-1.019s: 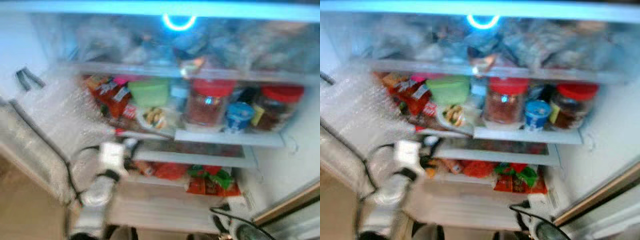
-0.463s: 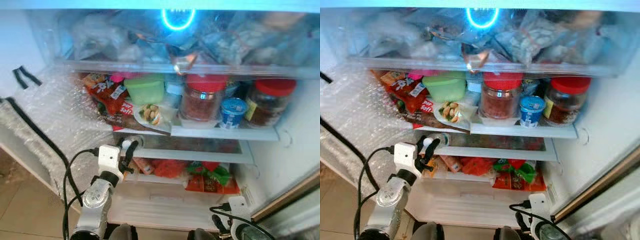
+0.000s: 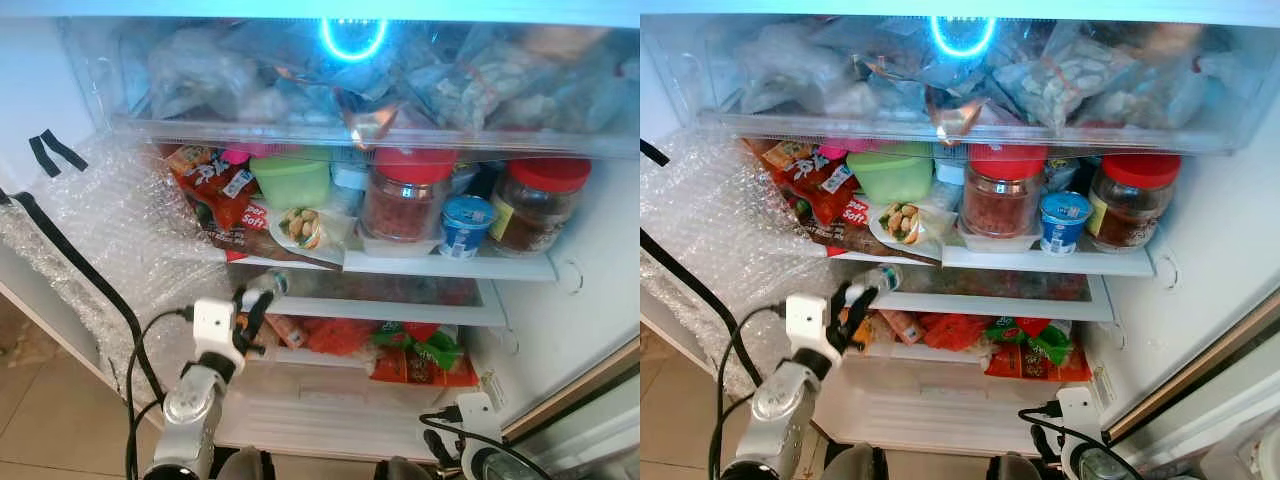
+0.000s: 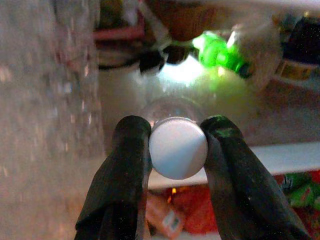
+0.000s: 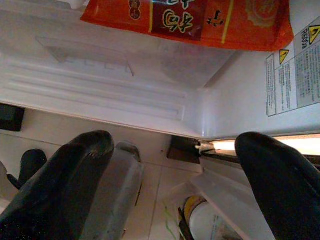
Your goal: Restocking fridge
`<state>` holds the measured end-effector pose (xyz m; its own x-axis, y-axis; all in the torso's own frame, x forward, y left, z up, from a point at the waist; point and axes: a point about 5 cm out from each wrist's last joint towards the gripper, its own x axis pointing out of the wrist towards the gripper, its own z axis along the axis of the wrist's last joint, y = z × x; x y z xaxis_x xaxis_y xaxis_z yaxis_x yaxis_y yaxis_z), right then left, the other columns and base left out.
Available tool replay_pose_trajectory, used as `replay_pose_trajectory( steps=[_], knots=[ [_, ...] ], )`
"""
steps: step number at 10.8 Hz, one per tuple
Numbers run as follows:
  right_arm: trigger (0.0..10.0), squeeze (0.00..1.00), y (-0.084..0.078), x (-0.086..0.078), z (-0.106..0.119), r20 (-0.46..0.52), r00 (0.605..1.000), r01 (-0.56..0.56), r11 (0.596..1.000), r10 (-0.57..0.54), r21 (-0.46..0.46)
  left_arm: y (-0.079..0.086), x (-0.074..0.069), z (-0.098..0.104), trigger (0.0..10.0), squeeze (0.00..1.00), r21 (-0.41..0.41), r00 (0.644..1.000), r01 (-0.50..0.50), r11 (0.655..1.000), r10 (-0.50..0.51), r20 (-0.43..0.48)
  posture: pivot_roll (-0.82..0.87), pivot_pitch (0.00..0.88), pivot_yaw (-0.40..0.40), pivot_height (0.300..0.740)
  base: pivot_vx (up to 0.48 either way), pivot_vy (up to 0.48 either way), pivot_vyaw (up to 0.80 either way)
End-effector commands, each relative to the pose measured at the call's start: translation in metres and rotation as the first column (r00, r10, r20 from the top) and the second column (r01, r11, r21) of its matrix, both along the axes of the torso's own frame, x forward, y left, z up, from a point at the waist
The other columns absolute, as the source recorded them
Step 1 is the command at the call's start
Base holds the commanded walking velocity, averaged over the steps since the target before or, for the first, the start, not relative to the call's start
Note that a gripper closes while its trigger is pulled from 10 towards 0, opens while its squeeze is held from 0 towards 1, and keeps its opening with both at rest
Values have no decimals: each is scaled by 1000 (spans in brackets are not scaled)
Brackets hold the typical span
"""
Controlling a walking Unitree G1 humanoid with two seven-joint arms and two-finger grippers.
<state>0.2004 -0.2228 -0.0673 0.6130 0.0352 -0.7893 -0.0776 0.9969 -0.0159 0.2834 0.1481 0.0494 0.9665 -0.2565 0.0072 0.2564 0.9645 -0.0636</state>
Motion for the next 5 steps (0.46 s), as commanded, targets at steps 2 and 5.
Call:
replay_pose_trajectory(
  steps=[2,5],
  knots=[
    [10000,0,-3,-3,-1,-8,1000,14,1000,-14,0,2,-15,-33,10000,0,8,982,-1,1000,3,-186,-19,62,-17,655,0,0,0],
    [10000,0,-2,-2,-1,-8,1000,12,1000,-12,0,6,2,-22,10000,0,5,986,-66,998,66,-155,-17,61,-17,655,0,0,0]
  ],
)
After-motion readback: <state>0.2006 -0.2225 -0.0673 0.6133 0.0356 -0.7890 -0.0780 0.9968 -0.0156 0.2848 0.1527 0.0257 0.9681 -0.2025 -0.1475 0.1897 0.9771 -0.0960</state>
